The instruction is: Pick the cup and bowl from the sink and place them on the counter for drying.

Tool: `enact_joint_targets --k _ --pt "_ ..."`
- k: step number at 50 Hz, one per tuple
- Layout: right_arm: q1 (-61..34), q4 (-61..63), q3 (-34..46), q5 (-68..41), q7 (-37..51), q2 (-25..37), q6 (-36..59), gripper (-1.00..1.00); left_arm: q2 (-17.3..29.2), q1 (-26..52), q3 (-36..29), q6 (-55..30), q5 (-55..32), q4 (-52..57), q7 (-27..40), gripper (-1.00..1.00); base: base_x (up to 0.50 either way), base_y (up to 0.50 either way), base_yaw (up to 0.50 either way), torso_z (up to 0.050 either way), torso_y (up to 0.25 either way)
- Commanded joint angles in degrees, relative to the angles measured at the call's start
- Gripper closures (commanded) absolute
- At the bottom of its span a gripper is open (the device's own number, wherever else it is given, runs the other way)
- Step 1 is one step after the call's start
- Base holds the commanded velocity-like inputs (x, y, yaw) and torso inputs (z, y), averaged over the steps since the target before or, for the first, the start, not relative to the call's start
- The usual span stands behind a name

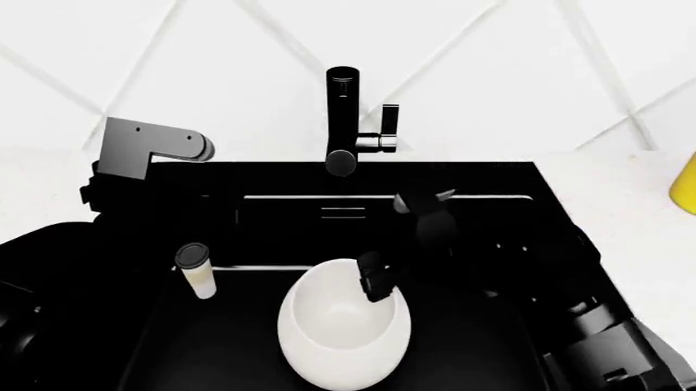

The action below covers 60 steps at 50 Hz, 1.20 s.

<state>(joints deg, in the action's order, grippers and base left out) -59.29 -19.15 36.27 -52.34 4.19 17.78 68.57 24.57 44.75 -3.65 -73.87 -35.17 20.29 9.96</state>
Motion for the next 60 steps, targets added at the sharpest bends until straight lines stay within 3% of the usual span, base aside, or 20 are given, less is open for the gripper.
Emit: enact_joint_targets --k 1,44,53,54,60 --pt "-0.1 -8.3 5.4 4.6 -5.7 -2.9 -6.1 -1.0 0.2 -1.1 0.1 0.9 -0.2 -0.1 -0.1 -1.0 0.0 0.0 0.0 0.0 0.0" --pt "-1.2 -37.8 12.7 13.3 -18.2 -12.5 -22.9 -1.0 0.7 -2.6 0.2 2.3 -0.9 -0.3 0.5 -1.0 0.0 0.0 0.0 0.0 0.0" --pt "-1.0 -36.6 12.5 12.9 -17.5 -12.2 -22.5 -1.0 0.3 -2.8 -0.6 2.9 -0.5 -0.8 0.9 -1.0 0.0 0.0 0.0 0.0 0.0" --pt "-0.9 -35.5 12.4 12.7 -17.0 -11.8 -22.1 1.0 0.3 -2.8 -0.5 2.8 -0.6 -0.8 0.9 -1.0 0.0 0.0 0.0 0.0 0.0" --pt "-0.4 -28.5 11.6 11.3 -14.4 -9.2 -19.0 1.0 0.7 -2.9 -0.6 3.3 -0.7 -1.0 0.5 -1.0 0.0 0.0 0.0 0.0 0.0"
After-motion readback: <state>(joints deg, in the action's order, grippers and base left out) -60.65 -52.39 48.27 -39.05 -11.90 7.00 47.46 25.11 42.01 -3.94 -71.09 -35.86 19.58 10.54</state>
